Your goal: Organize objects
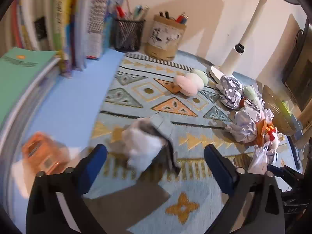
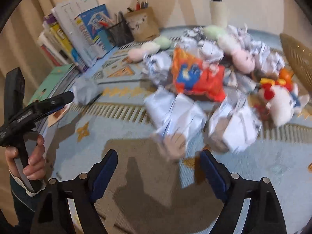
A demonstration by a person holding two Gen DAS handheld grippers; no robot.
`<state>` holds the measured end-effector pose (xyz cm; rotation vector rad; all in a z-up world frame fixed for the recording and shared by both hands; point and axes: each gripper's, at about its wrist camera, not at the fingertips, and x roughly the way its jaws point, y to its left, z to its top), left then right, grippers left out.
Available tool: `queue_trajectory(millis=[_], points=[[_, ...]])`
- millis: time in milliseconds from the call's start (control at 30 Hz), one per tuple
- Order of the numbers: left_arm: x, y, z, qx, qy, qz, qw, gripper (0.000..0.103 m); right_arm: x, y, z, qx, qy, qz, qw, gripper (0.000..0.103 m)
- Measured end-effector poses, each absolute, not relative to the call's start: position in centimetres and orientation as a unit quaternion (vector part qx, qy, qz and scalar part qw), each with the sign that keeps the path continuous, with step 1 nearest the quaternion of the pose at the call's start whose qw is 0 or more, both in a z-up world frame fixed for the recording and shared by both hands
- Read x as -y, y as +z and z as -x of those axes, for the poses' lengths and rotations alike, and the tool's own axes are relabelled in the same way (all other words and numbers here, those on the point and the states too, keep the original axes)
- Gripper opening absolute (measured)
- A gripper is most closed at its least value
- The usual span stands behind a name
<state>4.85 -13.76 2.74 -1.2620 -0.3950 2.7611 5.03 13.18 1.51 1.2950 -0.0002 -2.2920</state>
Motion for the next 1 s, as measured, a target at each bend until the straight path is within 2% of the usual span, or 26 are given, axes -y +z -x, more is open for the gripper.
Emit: queue_trajectory(millis=[67, 133, 200, 267, 300, 367, 700, 833, 1000], points=[[13.5, 2.3, -4.1, 0.129, 0.898, 0.417, 0.056, 0.086, -13.0, 1.8, -4.4, -0.001, -0.851, -0.469, 0.237, 0.086], [13.1, 2.1, -3.6, 0.117, 0.898, 0.42, 0.057, 0.085, -13.1, 1.5, -3.3, 0.006, -0.849, -0.474, 0.235, 0.086], [12.9, 2.0, -3.5, 0.112, 0.898, 0.419, 0.072, 0.06, -13.2, 0.9, -2.8, 0.011, -0.852, -0.47, 0.23, 0.083], [12.4, 2.0, -3.5, 0.108, 0.897, 0.42, 0.086, 0.047, -12.7, 1.0, -2.5, -0.004, -0.863, -0.46, 0.21, 0.066], [12.0, 2.0, -3.6, 0.098, 0.899, 0.419, 0.085, 0.045, -12.4, 1.1, -2.4, -0.012, -0.867, -0.455, 0.2, 0.059], [11.6, 2.3, -3.9, 0.081, 0.904, 0.411, 0.084, 0.041, -12.4, 1.2, -2.4, -0.014, -0.869, -0.45, 0.204, 0.053], [8.8, 5.1, -7.2, 0.077, 0.92, 0.369, 0.111, 0.04, -13.9, 4.3, -6.0, 0.005, -0.892, -0.367, 0.263, 0.051], [6.8, 6.7, -8.1, 0.084, 0.923, 0.35, 0.137, 0.04, -16.6, 6.3, -7.3, -0.001, -0.909, -0.337, 0.243, 0.051], [2.6, 8.9, -8.5, 0.06, 0.929, 0.33, 0.157, 0.04, -22.6, 8.5, -7.8, 0.031, -0.929, -0.311, 0.196, 0.051]])
